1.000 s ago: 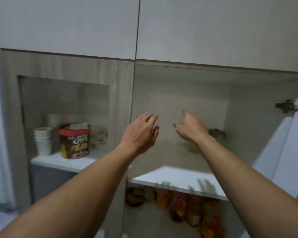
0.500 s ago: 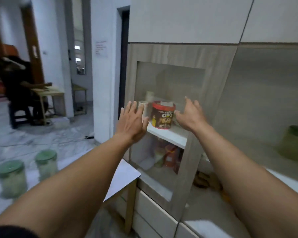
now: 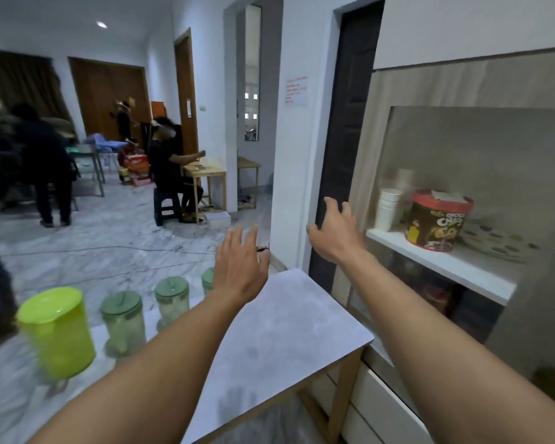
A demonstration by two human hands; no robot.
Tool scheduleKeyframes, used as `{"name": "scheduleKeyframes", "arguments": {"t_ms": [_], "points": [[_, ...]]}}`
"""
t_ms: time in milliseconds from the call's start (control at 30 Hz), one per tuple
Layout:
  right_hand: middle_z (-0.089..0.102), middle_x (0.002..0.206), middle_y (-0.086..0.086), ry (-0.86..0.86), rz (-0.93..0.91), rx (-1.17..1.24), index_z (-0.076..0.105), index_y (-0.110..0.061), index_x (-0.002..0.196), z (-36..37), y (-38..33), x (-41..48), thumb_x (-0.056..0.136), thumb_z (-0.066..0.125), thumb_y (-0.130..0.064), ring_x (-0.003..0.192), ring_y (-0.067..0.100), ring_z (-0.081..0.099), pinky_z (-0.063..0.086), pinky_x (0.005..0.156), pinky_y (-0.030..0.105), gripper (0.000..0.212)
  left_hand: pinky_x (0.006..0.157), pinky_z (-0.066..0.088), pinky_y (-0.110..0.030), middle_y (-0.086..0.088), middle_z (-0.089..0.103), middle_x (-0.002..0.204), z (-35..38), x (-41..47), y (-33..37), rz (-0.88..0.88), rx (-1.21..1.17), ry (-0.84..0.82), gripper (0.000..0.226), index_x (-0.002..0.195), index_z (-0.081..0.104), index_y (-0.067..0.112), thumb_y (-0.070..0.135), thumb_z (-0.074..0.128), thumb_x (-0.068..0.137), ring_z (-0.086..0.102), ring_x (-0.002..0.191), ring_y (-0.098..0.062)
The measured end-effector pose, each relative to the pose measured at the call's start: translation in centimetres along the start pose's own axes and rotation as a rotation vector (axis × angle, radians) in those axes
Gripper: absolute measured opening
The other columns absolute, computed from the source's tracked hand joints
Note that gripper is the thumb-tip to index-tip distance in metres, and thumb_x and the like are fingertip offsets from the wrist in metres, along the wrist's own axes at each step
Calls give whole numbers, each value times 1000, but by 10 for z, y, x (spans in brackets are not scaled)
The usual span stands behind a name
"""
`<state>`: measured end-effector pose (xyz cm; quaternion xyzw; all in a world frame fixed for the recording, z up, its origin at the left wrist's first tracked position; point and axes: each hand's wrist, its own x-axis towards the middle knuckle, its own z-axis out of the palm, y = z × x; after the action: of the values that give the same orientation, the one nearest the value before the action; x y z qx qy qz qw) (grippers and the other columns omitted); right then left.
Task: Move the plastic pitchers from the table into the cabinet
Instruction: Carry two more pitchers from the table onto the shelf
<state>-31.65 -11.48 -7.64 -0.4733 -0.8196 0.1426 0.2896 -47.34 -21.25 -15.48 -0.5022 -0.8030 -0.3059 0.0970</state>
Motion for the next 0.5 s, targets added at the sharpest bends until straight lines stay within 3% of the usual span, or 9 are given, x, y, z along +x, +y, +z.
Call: {"name": "scheduleKeyframes", "arguments": {"t_ms": [167,500], "points": [[27,153,17,-108,-37,38,25,-14,153,82,-28,9,97,53,-27,139,39,34,40,106,51,64,119,22,-49,-13,29,159,12,-19,-78,-174,-29,-14,61,153,28,19,42,44,98,20,148,-31],[20,163,14,-332,-85,92,23,-14,156,248,-42,58,97,55,-28,148,36,25,34,114,49,68,111,33,-47,-15,44,145,74,-6,-196,-428,-21,-27,55,140,42,8,37,52,94,38,136,-34]]}}
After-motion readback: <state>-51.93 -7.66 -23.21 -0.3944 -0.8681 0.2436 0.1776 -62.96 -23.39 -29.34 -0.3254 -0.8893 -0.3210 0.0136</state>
